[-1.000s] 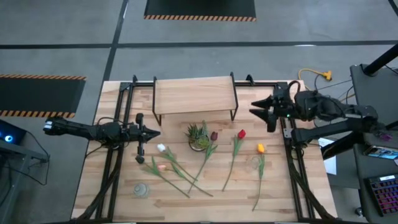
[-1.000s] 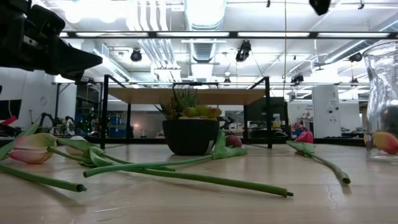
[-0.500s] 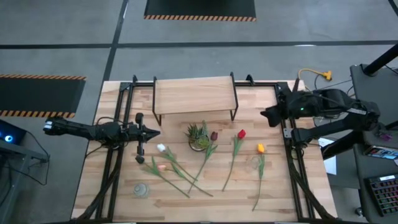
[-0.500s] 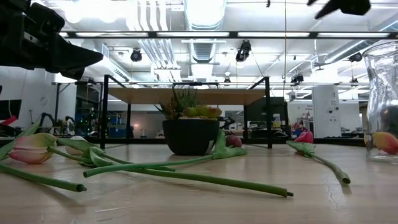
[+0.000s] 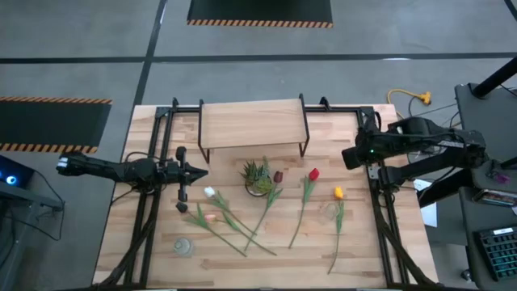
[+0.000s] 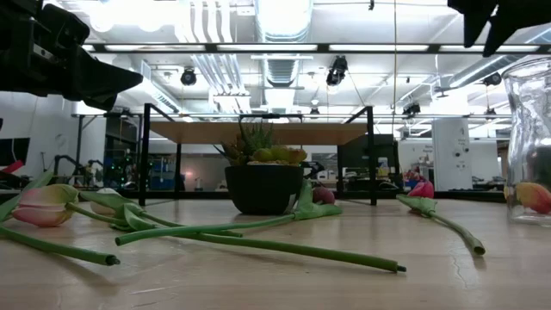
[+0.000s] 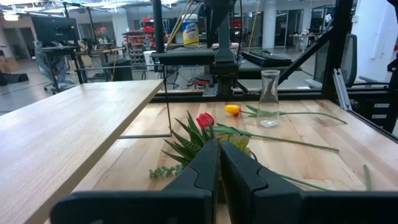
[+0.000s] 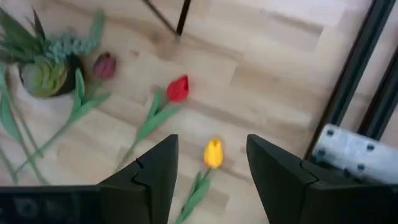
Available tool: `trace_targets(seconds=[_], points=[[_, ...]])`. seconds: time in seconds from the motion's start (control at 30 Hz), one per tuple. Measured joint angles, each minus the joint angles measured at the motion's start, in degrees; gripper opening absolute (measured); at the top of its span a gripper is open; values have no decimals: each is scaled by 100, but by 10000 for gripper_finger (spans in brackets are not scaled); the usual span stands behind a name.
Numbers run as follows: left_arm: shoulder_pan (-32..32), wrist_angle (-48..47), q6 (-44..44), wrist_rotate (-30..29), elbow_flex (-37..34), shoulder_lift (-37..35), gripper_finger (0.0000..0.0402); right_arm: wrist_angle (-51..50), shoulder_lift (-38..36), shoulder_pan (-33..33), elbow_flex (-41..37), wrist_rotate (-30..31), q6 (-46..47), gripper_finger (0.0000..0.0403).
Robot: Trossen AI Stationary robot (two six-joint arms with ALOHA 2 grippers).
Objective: Pick and place flowers into a vace then onto a shelf
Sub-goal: Put the yellow flower into the right transparent vase
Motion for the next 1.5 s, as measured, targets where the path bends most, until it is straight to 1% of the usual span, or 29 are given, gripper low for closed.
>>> trace_targets(seconds=[0.17, 0.27, 0.37, 0.5, 0.73, 0.97, 1.03, 1.17, 1.33, 1.5], points=[[-1, -2, 0, -2, 0, 0, 0, 5, 12, 298, 39, -303, 279, 182], [0, -2, 0, -1, 0, 0, 0, 20, 4, 685, 58, -336, 611, 181], [0, -2, 0, 0, 0, 0, 0, 65, 66, 1237, 59, -382, 1122, 181], [-1, -4, 0, 0, 0, 0, 0, 247, 278, 2127, 59, -405, 1858, 181], [-1, -7, 2, -2, 0, 0, 0, 352, 826, 3585, 59, -401, 3318, 181], [-1, -26, 2, -2, 0, 0, 0, 433, 1444, 4659, 61, -407, 4654, 180], [-1, -33, 2, -2, 0, 2, 0, 448, 1656, 4867, 61, -407, 4926, 177], [-1, -30, 0, -2, 0, 2, 0, 450, 2082, 5085, 61, -407, 5125, 172], [-1, -26, 0, 0, 0, 2, 0, 482, 2603, 5091, 61, -413, 5128, 164], [-1, -22, 0, 0, 0, 2, 0, 526, 2960, 5092, 61, -458, 5116, 156]])
